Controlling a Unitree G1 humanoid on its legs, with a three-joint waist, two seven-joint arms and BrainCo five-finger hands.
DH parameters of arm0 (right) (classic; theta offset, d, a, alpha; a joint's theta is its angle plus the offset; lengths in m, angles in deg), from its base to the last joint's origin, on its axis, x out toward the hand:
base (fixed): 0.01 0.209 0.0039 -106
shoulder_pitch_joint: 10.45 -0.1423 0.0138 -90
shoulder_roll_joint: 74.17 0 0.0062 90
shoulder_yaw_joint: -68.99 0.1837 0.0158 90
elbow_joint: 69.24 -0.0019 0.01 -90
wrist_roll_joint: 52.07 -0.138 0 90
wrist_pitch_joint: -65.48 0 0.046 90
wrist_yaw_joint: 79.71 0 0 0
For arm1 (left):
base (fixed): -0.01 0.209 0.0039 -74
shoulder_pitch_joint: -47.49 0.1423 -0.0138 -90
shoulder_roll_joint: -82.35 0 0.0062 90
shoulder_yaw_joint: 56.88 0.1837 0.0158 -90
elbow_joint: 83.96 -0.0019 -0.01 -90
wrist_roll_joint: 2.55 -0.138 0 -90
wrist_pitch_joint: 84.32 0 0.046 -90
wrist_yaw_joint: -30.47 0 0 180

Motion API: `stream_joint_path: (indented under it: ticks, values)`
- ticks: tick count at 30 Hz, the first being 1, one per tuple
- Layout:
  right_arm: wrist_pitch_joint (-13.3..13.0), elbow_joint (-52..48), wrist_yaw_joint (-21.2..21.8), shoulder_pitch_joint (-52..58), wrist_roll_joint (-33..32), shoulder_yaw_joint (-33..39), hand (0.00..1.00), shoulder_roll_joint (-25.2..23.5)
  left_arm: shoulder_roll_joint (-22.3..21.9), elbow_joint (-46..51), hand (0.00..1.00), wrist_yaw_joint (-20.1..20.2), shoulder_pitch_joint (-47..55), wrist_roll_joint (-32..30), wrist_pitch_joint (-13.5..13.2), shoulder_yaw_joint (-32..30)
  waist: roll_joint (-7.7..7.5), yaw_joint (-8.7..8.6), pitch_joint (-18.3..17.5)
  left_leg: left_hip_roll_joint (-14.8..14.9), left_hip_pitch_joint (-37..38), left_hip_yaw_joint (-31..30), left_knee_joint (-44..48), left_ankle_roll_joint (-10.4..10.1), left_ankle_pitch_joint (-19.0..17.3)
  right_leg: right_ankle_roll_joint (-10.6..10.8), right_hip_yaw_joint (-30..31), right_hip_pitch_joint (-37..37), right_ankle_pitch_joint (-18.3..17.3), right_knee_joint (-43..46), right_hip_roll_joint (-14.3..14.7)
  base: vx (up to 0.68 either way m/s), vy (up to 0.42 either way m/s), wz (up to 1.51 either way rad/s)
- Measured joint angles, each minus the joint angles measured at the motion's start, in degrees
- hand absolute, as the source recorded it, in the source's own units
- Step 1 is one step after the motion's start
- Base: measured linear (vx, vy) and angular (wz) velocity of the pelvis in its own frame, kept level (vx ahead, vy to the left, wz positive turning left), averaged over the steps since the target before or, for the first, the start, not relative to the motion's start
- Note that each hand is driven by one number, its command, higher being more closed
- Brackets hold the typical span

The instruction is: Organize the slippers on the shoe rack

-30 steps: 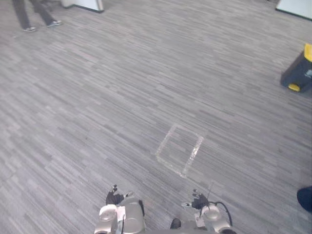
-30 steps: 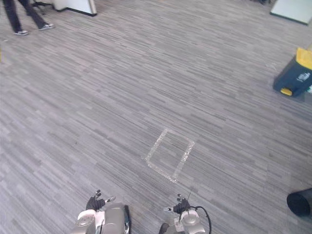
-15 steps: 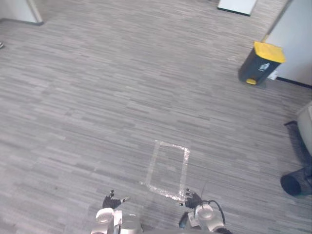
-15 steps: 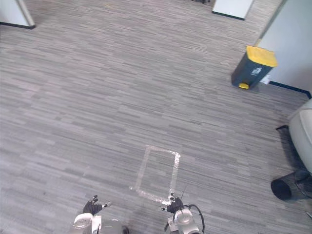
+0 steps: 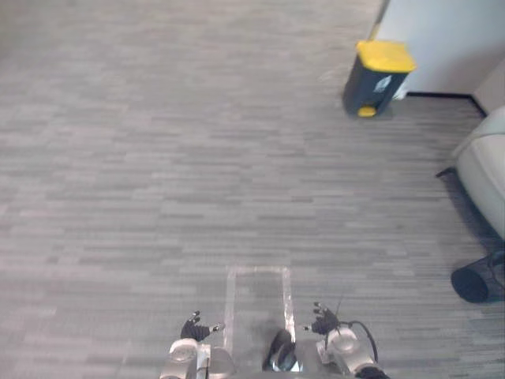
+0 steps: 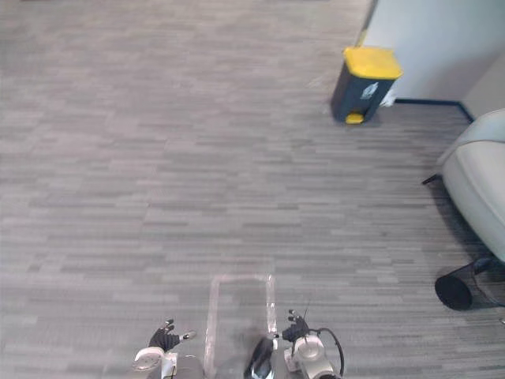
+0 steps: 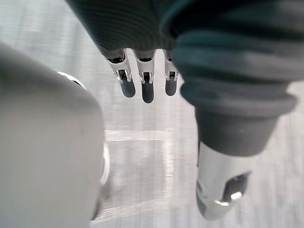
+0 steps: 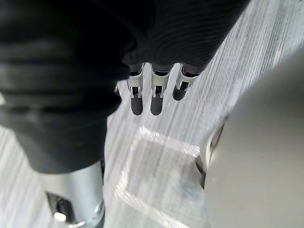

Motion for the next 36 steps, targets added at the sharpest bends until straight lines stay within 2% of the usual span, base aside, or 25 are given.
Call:
stream_joint_path:
  ticks: [1,2,3,4,6,7,10,11,13,14,15,17,18,21,22,23,25,26,27,29,30,31,32,34,36]
  values:
    - [0.0,0.0,-0.1,-0.1,0.0,0.0,0.00,-0.1,-0.2,0.5,0.00,0.0,0.1,0.1,-0.2,-0.4,-0.24,0.46,0.1,-2.8,-2.3,-3.9,-9.9,0.0,-0.3,1.2,4.0,0.8,0.4,-0.6,-0.3,0.27,0.282,-1.40]
    - [0.0,0.0,-0.1,-0.1,0.0,0.0,0.00,-0.2,-0.3,0.6,0.00,-0.1,0.1,0.1,-0.4,-0.5,-0.22,0.69,0.1,-3.9,-2.8,-6.7,-14.3,-0.1,0.1,2.0,5.5,0.8,0.4,-0.6,-0.7,0.23,0.332,-1.43]
    - [-0.1,0.0,-0.1,-0.1,0.0,0.0,0.00,-0.3,-0.5,0.6,0.00,-0.1,0.1,0.0,-0.7,-0.4,0.01,0.84,0.0,-6.3,-3.3,-12.9,-23.0,-0.3,2.0,3.7,8.8,0.6,0.0,0.0,-0.9,0.18,0.371,-1.56]
    - [-0.2,0.1,-0.1,0.6,0.0,-0.3,0.00,-0.5,-0.8,0.8,0.00,0.0,0.3,0.1,-1.0,-0.5,0.05,1.50,0.0,-9.0,-0.8,-16.0,-26.2,-0.5,7.2,5.9,13.5,0.3,-0.8,1.1,-1.4,0.22,0.414,-1.50]
    - [-0.8,-0.4,0.0,1.3,0.0,-2.3,0.00,-1.2,0.3,0.2,0.00,-0.1,0.5,-0.1,-0.9,-0.4,-1.75,1.36,-0.8,-11.2,1.0,-14.5,-27.6,-1.9,5.5,7.2,15.2,0.3,0.1,0.5,-3.2,0.23,0.340,-1.02]
    - [-1.0,0.2,0.0,1.8,0.0,-2.9,0.00,-1.0,0.3,0.2,0.00,0.0,0.5,0.0,-0.9,-1.1,-2.14,1.22,-1.0,-11.4,1.4,-12.7,-25.5,1.1,5.0,7.8,17.0,1.1,0.3,-0.9,-3.4,0.22,0.297,-0.73]
    - [-1.0,0.8,0.1,2.3,0.1,-2.9,0.00,-1.0,0.6,-0.3,0.00,0.0,0.5,-0.1,-0.8,-1.5,-2.70,1.38,-1.3,-11.3,3.9,-7.9,-25.6,1.4,4.6,8.2,18.9,1.1,0.6,0.2,-4.7,0.19,0.242,-0.86]
    - [-1.1,0.8,0.2,2.3,0.2,-2.9,0.00,-1.0,1.1,-0.6,0.00,0.1,0.5,-0.1,-0.7,-1.4,-2.82,1.37,-1.4,-11.3,5.4,-5.6,-26.4,1.5,4.6,9.0,17.7,-0.5,0.1,3.9,-5.8,0.17,0.225,-1.20]
    - [-1.1,0.6,0.5,1.7,0.3,-2.9,0.00,-1.0,1.9,-0.9,0.00,0.0,0.5,-0.1,-0.5,-1.4,-2.87,1.28,-1.3,-11.1,8.8,-0.5,-28.8,1.8,4.4,9.1,8.4,-4.4,-1.6,14.4,-9.6,0.09,0.138,-1.15]
    - [-1.1,0.6,0.5,1.7,0.4,-2.9,0.00,-1.1,2.1,-1.3,0.00,0.0,0.5,-0.1,-0.4,-1.4,-2.82,1.27,-1.2,-10.9,10.6,2.1,-29.8,1.8,4.4,7.4,1.1,-4.7,-2.1,18.0,-12.2,0.08,0.097,-1.08]
    - [-1.1,0.7,0.6,1.7,0.4,-3.1,0.00,-1.2,2.2,-1.6,0.00,-0.1,0.6,-0.1,-0.4,-1.3,-3.04,1.36,-1.4,-10.6,12.2,5.0,-30.7,1.8,4.4,4.5,-7.5,-4.3,-1.4,19.9,-14.6,0.08,0.076,-1.06]
    - [-1.1,1.7,0.7,0.5,0.8,-4.2,0.00,-1.2,2.3,-1.9,0.00,-0.1,0.6,-0.1,-0.5,-1.4,-3.28,1.76,-1.5,-10.6,13.9,8.4,-32.9,2.5,4.8,3.0,-17.5,-4.4,-1.9,20.0,-16.3,0.10,0.011,-1.27]
    - [-1.0,2.8,0.7,-0.5,1.6,-4.1,0.00,-1.3,2.3,-2.0,0.00,0.0,0.3,-0.1,-0.4,-1.4,-3.42,1.83,-1.5,-10.6,14.7,9.5,-35.0,3.4,5.3,3.0,-21.7,-4.9,-1.9,18.9,-16.1,0.14,-0.048,-1.38]
    - [-1.0,2.6,0.7,-1.0,2.4,-3.2,0.00,-0.7,1.7,-3.3,0.00,0.1,-1.0,-0.2,-0.2,-1.2,-2.47,1.64,-0.6,-10.9,15.9,10.7,-38.7,3.6,6.0,1.8,-27.7,-5.7,-1.8,18.4,-16.0,0.11,-0.084,-1.04]
    - [-0.9,2.3,0.6,-1.0,2.4,-1.5,0.00,-0.7,1.4,-3.6,0.00,0.2,-1.2,-0.3,0.1,0.3,-2.56,0.99,-0.2,-11.7,17.0,10.2,-40.2,3.4,6.9,0.5,-27.4,-5.2,-2.6,17.3,-15.7,0.08,-0.085,-0.59]
    - [-0.9,2.3,0.6,-1.0,2.4,-1.3,0.00,-0.6,1.2,-3.7,0.00,0.4,-1.3,-0.5,0.1,0.5,-2.53,0.86,-0.2,-11.7,17.0,10.0,-40.4,3.4,7.0,0.4,-27.3,-5.1,-2.7,16.9,-15.4,0.03,-0.085,-0.33]
    - [-0.9,2.3,0.6,-0.1,2.3,0.5,0.00,-0.3,1.2,-3.5,0.00,0.9,-1.4,-1.3,0.2,1.4,-2.46,0.66,-0.3,-11.0,16.9,9.9,-39.5,3.1,6.9,0.8,-26.5,-4.2,-3.0,12.4,-12.4,0.01,-0.069,-0.10]
    - [-0.9,2.2,0.5,0.2,2.1,1.0,0.00,-0.3,1.3,-3.1,0.00,1.1,-1.4,-1.5,0.3,2.1,-2.73,0.65,-0.1,-10.0,15.5,9.8,-35.9,2.0,6.1,1.2,-25.6,-2.9,-3.2,8.6,-10.5,-0.01,-0.118,-0.05]
    - [-1.0,2.2,0.4,0.4,1.9,1.1,0.00,-0.2,1.4,-2.7,0.00,1.2,-1.6,-1.5,0.2,2.1,-2.50,0.45,0.1,-8.0,13.0,9.7,-28.9,2.0,4.4,1.8,-24.2,-1.5,-3.4,3.6,-7.5,-0.11,-0.134,-0.17]
    - [-1.0,2.2,0.3,0.6,1.8,1.0,0.00,0.5,0.7,-1.1,0.00,1.2,-1.5,-1.4,0.2,2.9,-0.44,1.20,0.1,-2.5,6.5,8.5,-12.3,2.8,3.3,2.6,-22.3,1.0,-1.4,-2.2,-2.7,-0.11,-0.087,-0.55]
    - [-1.0,2.1,0.1,0.7,1.8,1.0,0.00,0.9,0.4,-0.7,0.00,1.2,-1.2,-1.4,0.1,3.7,0.52,1.58,-0.1,-1.4,3.9,5.8,-7.4,3.0,2.4,2.5,-20.5,1.3,-1.0,-3.3,-1.0,0.01,0.031,-0.97]
    - [-0.9,2.1,-0.1,0.7,1.7,1.0,0.00,1.3,0.2,-0.6,0.00,1.2,-1.3,-1.4,-0.1,4.4,1.63,1.82,0.1,-1.8,2.4,1.4,-6.5,2.7,1.3,2.4,-18.3,1.7,-0.9,-3.8,0.3,0.03,0.093,-1.01]
    - [-0.9,2.0,-0.1,0.9,1.5,1.2,0.00,1.4,0.2,-0.6,0.00,1.2,-1.3,-1.4,-0.1,4.5,1.76,1.88,0.2,-2.7,2.1,-0.9,-8.3,2.2,0.5,2.0,-17.0,1.7,-0.9,-3.8,0.5,0.03,0.113,-1.01]
    - [-0.9,0.5,-0.4,1.5,0.3,2.2,0.00,1.3,0.2,-0.6,0.00,1.2,-1.3,-1.4,-0.1,4.8,1.67,1.87,0.2,-5.9,1.9,-8.4,-19.5,2.0,-0.1,2.2,-13.3,1.4,-0.3,-3.8,0.7,-0.04,0.147,-0.91]
    - [-1.0,0.0,-0.6,2.1,0.1,2.2,0.00,1.4,0.3,-0.6,0.00,1.1,-1.2,-1.3,-0.2,4.8,0.99,2.17,0.0,-8.1,3.2,-11.5,-24.8,1.8,2.3,2.9,-10.3,0.7,0.5,-4.5,0.7,-0.07,0.122,-0.78]
